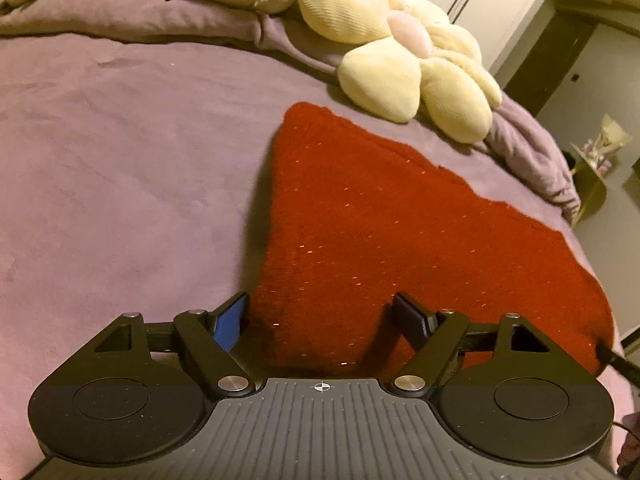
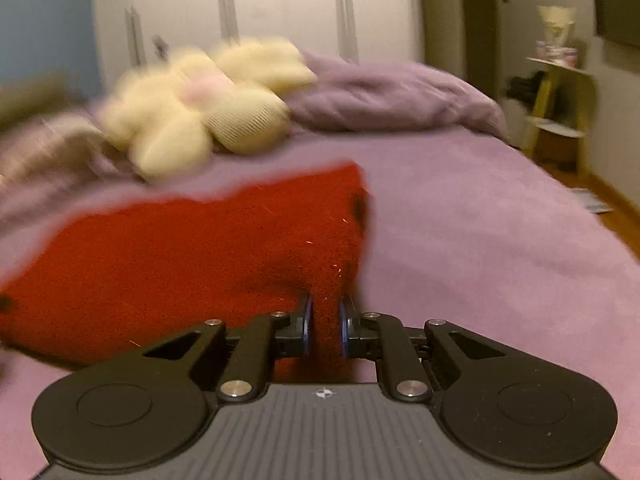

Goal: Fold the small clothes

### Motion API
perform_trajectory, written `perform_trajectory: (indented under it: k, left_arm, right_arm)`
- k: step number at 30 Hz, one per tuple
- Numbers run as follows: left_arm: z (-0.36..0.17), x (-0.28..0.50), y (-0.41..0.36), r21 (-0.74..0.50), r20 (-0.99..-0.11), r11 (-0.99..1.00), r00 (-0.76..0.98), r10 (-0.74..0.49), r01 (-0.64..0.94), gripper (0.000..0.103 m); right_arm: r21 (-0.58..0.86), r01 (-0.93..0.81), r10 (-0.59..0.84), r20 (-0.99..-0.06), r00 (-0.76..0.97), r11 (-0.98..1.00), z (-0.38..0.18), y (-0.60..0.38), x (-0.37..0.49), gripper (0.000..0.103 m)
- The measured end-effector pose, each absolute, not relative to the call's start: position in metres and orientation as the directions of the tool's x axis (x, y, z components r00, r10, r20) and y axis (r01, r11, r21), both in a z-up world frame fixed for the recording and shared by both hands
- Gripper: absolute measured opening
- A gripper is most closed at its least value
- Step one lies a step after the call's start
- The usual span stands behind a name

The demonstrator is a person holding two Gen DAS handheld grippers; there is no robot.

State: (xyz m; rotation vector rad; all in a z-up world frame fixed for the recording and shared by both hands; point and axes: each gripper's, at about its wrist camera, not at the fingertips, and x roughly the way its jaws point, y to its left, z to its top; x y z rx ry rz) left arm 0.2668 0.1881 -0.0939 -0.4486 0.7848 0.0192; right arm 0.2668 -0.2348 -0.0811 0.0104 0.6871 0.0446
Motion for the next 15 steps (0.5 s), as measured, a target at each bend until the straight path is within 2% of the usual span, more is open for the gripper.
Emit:
perform_trajectory:
  k: [1, 4, 6, 8, 11, 13, 15]
  left_arm:
    - [-0.094, 0.267, 0.189, -0.386, -0.688, 0.904, 0.71, -0.15, -0.183, 0.082]
    - [-0.092, 0.265, 0.191, -0.394, -0.688, 0.902, 0.708, -0.161, -0.178, 0.083]
    - [-0.091, 0.265, 0.191, -0.395, -0.688, 0.904, 0.705, -0.173, -0.164, 0.083]
    - [-0.091, 0.265, 0.191, -0.401, -0.687, 0.903, 0.703, -0.185, -0.154, 0.084]
    - [-0.093, 0.266, 0.189, -0.414, -0.688, 0.898, 0.697, -0.202, -0.148, 0.084]
    - [-0.096, 0.268, 0.188, -0.425, -0.69, 0.892, 0.693, -0.21, -0.153, 0.085]
    - [-0.097, 0.269, 0.188, -0.436, -0.691, 0.885, 0.692, -0.212, -0.165, 0.086]
  right_arm:
    - [0.01, -0.027, 0.027, -0.655, 0.755, 1.0, -0.089, -0.234, 0.27, 0.012]
    - [0.024, -0.024, 0.034, -0.639, 0.768, 0.999, -0.086, -0.234, 0.265, 0.012]
    - [0.115, -0.053, 0.113, -0.622, 0.774, 0.992, -0.08, -0.241, 0.263, 0.016]
    - [0.17, -0.053, 0.148, -0.615, 0.774, 0.984, -0.079, -0.25, 0.265, 0.033]
    - [0.242, -0.036, 0.179, -0.598, 0.781, 0.969, -0.08, -0.268, 0.27, 0.049]
    - [0.277, -0.047, 0.213, -0.609, 0.764, 0.96, -0.086, -0.274, 0.278, 0.051]
    - [0.281, -0.079, 0.246, -0.632, 0.735, 0.956, -0.089, -0.271, 0.283, 0.044]
